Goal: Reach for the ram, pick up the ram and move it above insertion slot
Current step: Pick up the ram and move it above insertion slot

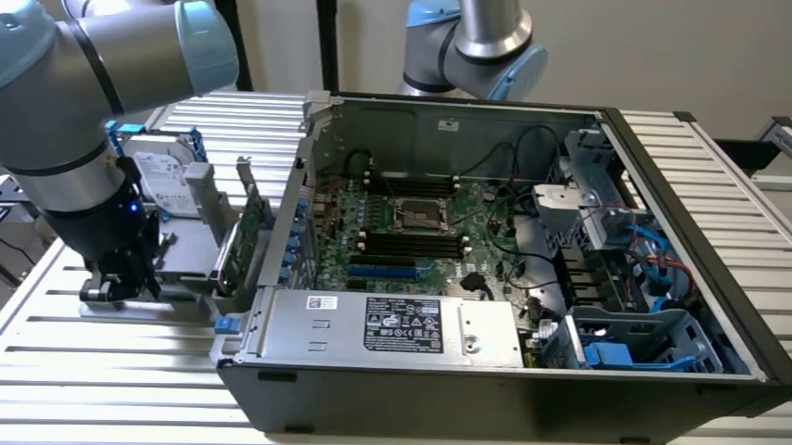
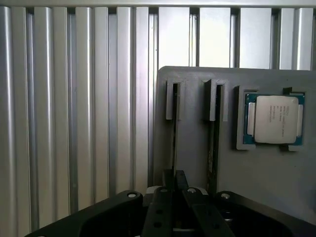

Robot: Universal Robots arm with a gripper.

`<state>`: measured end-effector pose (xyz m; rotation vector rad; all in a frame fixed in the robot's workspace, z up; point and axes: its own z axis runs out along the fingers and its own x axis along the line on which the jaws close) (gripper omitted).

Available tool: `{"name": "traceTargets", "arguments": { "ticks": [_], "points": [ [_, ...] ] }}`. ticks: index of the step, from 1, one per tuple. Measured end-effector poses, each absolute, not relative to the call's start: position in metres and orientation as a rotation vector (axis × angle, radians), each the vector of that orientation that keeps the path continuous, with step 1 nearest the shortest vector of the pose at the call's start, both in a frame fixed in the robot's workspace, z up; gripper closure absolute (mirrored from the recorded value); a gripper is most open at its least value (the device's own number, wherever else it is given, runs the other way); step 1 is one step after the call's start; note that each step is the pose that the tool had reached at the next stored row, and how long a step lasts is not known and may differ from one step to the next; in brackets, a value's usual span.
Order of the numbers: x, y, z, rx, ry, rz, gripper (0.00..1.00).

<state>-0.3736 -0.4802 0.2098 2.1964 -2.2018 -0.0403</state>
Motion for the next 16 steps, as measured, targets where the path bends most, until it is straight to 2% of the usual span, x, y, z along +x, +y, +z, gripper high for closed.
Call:
{"name": "traceTargets", "arguments": {
  "ticks": [16],
  "points": [
    [-0.351,-0.481,0.281,2.198,-2.200,-0.049,0.87]
  ]
}}
